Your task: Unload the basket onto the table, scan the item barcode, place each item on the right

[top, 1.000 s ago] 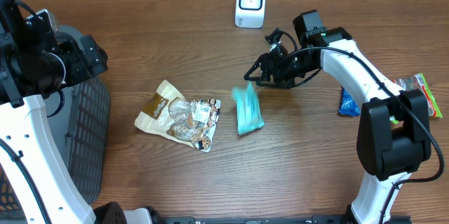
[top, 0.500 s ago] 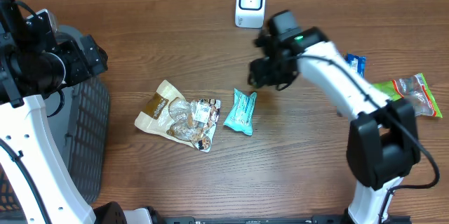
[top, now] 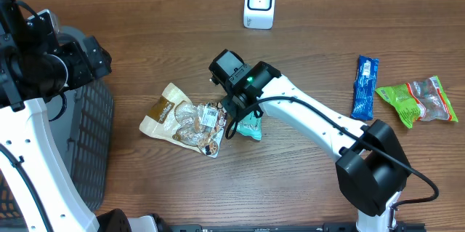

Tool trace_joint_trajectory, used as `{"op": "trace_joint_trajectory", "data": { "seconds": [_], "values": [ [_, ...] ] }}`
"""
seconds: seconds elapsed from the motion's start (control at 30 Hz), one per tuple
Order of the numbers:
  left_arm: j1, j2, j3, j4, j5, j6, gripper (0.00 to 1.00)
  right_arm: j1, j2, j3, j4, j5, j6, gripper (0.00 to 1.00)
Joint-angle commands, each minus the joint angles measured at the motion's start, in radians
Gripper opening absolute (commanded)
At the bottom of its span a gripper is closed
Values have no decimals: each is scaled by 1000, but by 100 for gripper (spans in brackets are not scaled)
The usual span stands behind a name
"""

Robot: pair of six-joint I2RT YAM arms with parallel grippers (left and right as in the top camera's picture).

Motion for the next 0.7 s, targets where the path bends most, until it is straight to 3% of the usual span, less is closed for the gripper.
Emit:
{"op": "trace_joint_trajectory", "data": {
  "seconds": [0.0, 0.3, 0.67],
  "values": [
    [2, -11, 17, 1, 8, -18, 100, 46, 23, 19, -36, -32, -81, 53],
    [2, -11, 17, 1, 8, -18, 100, 130, 45, -21, -76, -29, -98, 54],
    [2, -11, 17, 1, 8, -18, 100, 138, 47, -145, 78, 86, -123, 63]
  ]
}}
